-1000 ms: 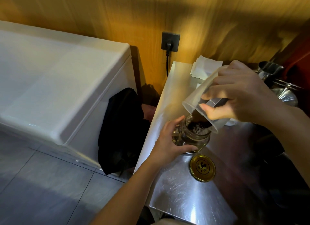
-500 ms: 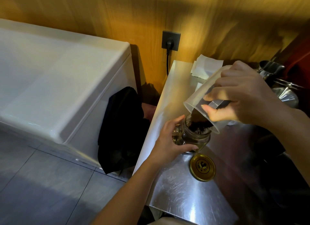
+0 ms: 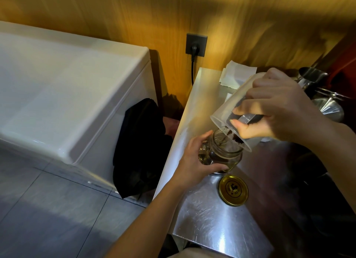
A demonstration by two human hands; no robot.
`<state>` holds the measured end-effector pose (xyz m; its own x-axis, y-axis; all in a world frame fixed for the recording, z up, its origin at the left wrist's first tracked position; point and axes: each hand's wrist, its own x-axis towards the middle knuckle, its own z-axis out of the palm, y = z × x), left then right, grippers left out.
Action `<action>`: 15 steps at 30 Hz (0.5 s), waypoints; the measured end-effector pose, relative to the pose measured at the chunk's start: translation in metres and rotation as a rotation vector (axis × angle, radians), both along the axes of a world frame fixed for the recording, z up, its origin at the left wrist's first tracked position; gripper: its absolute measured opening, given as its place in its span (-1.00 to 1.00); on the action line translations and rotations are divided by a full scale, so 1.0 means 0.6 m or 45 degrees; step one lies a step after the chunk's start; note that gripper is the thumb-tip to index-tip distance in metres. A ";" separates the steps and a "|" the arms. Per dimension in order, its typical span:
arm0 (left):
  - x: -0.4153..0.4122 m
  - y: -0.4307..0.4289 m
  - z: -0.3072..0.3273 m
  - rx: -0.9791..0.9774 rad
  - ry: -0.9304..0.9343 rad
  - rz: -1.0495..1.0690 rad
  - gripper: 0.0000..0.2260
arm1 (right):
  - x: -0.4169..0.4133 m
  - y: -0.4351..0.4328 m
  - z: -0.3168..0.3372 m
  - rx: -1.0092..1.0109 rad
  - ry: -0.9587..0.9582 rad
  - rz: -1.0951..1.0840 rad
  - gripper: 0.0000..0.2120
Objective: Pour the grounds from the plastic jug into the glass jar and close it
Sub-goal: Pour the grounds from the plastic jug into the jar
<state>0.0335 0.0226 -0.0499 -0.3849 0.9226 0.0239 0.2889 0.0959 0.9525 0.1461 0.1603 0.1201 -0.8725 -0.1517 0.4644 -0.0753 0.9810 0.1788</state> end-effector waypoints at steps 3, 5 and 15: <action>0.000 0.001 0.001 0.005 0.008 -0.003 -0.26 | -0.001 0.000 0.000 0.017 0.011 0.001 -0.76; 0.000 0.001 0.001 0.007 0.009 -0.003 -0.26 | -0.003 0.000 0.004 0.025 0.000 0.007 -0.74; 0.000 0.001 0.000 0.017 -0.003 -0.009 -0.25 | -0.005 0.001 0.010 0.032 -0.016 -0.011 -0.79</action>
<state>0.0333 0.0231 -0.0496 -0.3785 0.9249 0.0351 0.2874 0.0815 0.9543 0.1431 0.1607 0.1263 -0.8796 -0.1554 0.4496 -0.0692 0.9769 0.2023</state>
